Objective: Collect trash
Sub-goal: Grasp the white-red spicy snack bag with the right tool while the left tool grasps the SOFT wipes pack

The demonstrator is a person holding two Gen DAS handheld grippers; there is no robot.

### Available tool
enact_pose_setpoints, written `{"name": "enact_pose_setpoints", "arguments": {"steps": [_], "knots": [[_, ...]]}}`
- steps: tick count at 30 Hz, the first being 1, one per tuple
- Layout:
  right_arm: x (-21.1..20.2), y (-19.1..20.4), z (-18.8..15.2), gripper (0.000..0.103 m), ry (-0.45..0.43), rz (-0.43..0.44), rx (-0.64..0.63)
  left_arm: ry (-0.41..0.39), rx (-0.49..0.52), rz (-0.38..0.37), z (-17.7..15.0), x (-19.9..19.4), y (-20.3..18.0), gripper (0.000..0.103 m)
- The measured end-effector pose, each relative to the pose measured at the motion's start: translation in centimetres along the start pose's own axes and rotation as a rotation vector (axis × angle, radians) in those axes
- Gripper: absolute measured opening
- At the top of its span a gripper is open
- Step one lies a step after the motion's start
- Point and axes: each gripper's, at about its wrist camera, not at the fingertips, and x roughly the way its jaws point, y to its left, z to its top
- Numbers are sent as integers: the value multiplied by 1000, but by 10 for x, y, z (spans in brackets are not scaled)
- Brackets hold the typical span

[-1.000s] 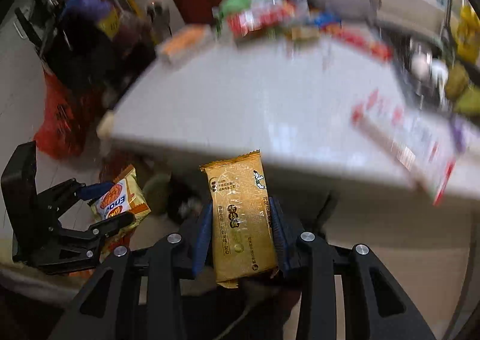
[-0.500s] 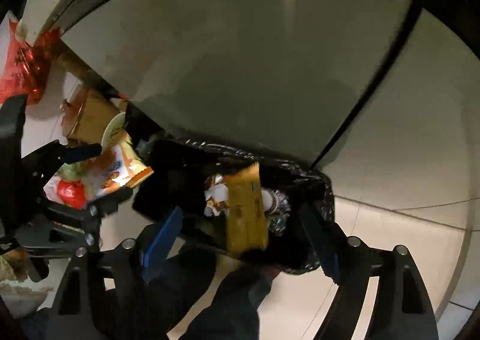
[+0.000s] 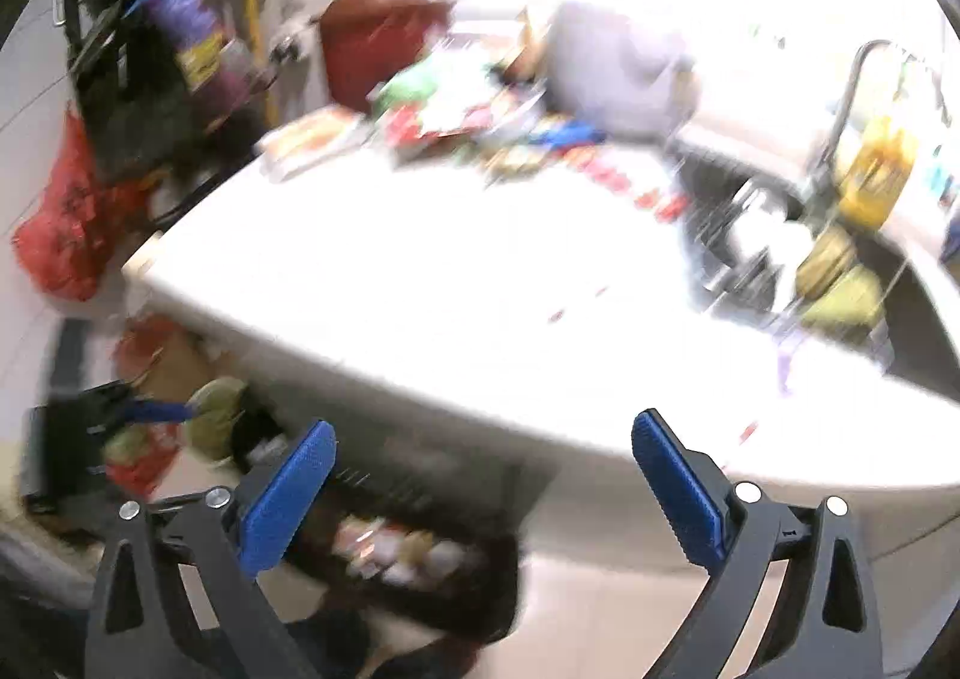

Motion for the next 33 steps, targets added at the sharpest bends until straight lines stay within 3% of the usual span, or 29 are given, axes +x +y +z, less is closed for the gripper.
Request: {"name": "enact_pose_setpoints", "arguments": {"steps": [3,7,16,22,24,28,33], "knots": [[17,-27,15,98,18,-16,-41,-45,0,6,15,-12,-4,92],[49,-53,19,98,97,73,-50,-63,-13,35,29,-14,-7,92],[102,-64,14,98,244,160,-129,-66,-72,84,38,-22,-5,92],[107,-76,14,98,235,190,-118,-67,-81,90,44,-19,-9,92],[105,-76,15,94,225,188,-116,-73,-72,93,47,-19,-11,92],[100,-70,19,55,206,186,-120,-87,-71,100,57,-19,-10,92],[96,-68,20,48,198,132,-64,-141,-83,121,77,-29,1,92]]}}
